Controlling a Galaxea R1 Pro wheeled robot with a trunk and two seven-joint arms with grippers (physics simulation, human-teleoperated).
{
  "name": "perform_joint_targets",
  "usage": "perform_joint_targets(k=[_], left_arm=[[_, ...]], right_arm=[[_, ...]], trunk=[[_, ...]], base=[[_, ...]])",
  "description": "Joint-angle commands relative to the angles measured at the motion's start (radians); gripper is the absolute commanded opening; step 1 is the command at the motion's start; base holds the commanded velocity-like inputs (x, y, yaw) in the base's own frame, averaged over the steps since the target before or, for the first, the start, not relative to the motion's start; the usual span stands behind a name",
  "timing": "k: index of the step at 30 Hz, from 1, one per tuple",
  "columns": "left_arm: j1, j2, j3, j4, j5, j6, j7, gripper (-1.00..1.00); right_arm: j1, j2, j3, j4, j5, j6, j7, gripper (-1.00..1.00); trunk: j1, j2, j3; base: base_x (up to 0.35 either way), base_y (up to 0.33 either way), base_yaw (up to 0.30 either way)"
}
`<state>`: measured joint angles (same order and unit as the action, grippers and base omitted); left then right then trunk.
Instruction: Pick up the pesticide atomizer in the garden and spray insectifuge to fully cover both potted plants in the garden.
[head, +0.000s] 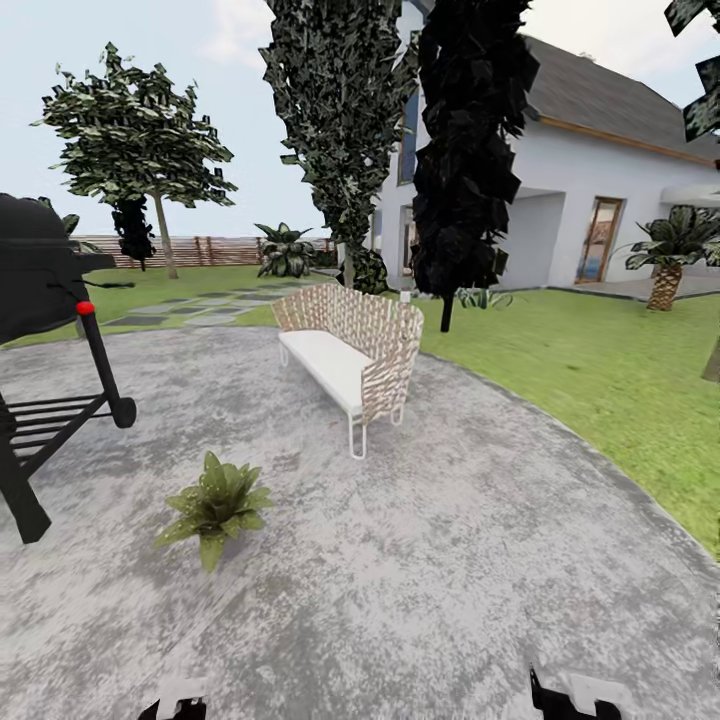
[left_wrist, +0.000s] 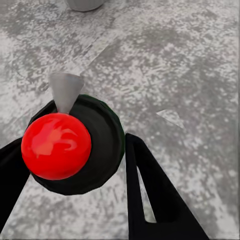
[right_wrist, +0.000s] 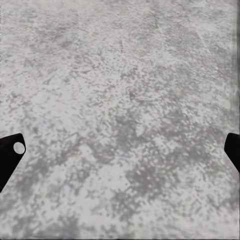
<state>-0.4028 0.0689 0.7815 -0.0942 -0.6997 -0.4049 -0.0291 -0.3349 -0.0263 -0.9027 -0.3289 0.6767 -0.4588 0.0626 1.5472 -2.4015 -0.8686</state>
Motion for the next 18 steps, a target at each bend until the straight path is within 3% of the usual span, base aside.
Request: perform_joint_targets(k=[1,6,10,18], left_arm=[[0.0,0.0,0.008,0.001,-0.006,-0.003,-0.003,-1.0],[0.001,0.0,0.009,0.001,-0.006,-0.003,-0.003,-1.0],[0.001,0.001,0.01,0.001,-0.005,-0.003,-0.002,-1.0],[0.001,0.002,0.011,0.001,-0.004,-0.003,-0.002,-1.0]], right_arm=[[-0.001,0.0,-0.008,0.0,0.004,-0.004,0.006,1.0],[-0.001,0.001,-0.008,0.0,0.004,-0.004,0.006,1.0],[-0.001,0.002,-0.008,0.001,0.005,-0.004,0.006,1.0],[-0.001,0.005,-0.007,0.014,0.008,-0.005,0.008,1.0]], trunk=[[-0.001,0.0,-0.001],[-0.001,0.0,-0.001],[-0.001,0.0,-0.001],[-0.001,0.0,-0.001]], base=[[-0.334,0.0,0.024],[-0.333,0.022,0.202],[-0.249,0.199,0.273],[-0.043,0.296,0.278]])
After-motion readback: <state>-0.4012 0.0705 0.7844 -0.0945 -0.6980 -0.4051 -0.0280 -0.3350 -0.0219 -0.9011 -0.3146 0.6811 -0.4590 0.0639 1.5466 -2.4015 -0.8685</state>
